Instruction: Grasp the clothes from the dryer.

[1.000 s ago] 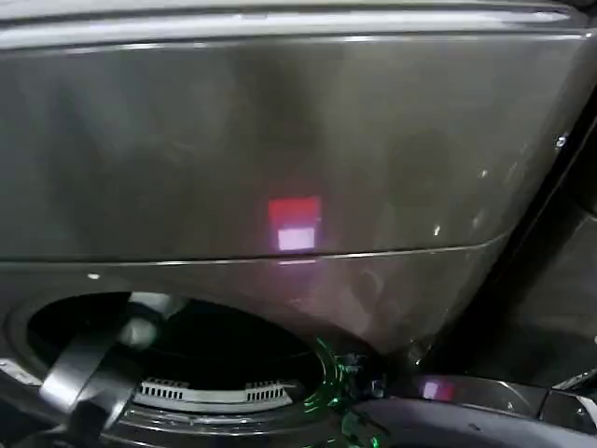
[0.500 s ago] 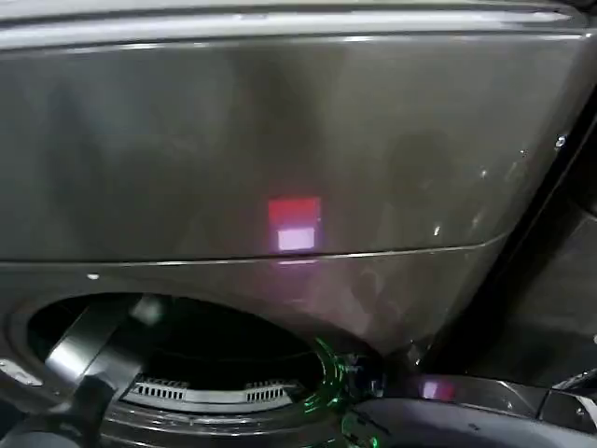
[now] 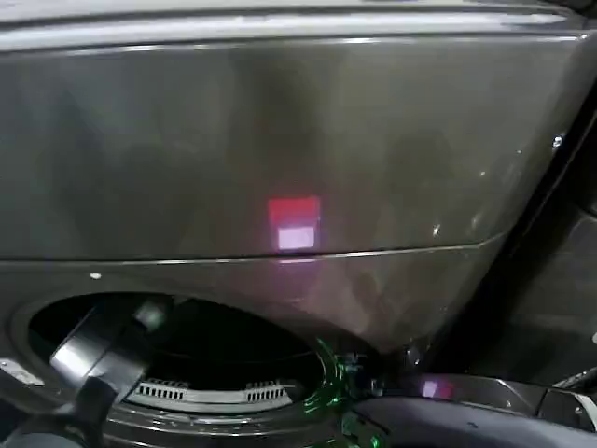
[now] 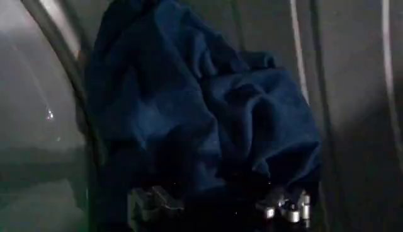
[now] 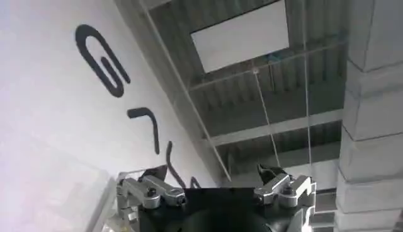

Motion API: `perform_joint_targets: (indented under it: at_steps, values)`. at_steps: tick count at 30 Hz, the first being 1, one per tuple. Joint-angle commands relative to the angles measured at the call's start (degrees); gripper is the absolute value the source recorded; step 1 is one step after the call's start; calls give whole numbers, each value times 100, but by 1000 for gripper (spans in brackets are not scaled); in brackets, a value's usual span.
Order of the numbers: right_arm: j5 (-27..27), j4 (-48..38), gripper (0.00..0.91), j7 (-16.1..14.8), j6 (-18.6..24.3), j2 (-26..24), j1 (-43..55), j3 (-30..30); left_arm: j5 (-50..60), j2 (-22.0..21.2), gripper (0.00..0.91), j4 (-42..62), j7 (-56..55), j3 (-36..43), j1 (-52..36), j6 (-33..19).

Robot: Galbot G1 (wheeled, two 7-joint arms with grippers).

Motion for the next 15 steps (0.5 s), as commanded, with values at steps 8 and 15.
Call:
perform_joint_targets:
  at_steps: [8, 15]
  values:
    - [-17, 13, 907, 9, 3, 36, 35, -30, -188, -9, 0, -2, 67, -146, 124, -7]
    - [-26, 73, 907, 19, 1, 31, 97, -118, -1079, 6, 0, -820, -676, -1009, 555, 398]
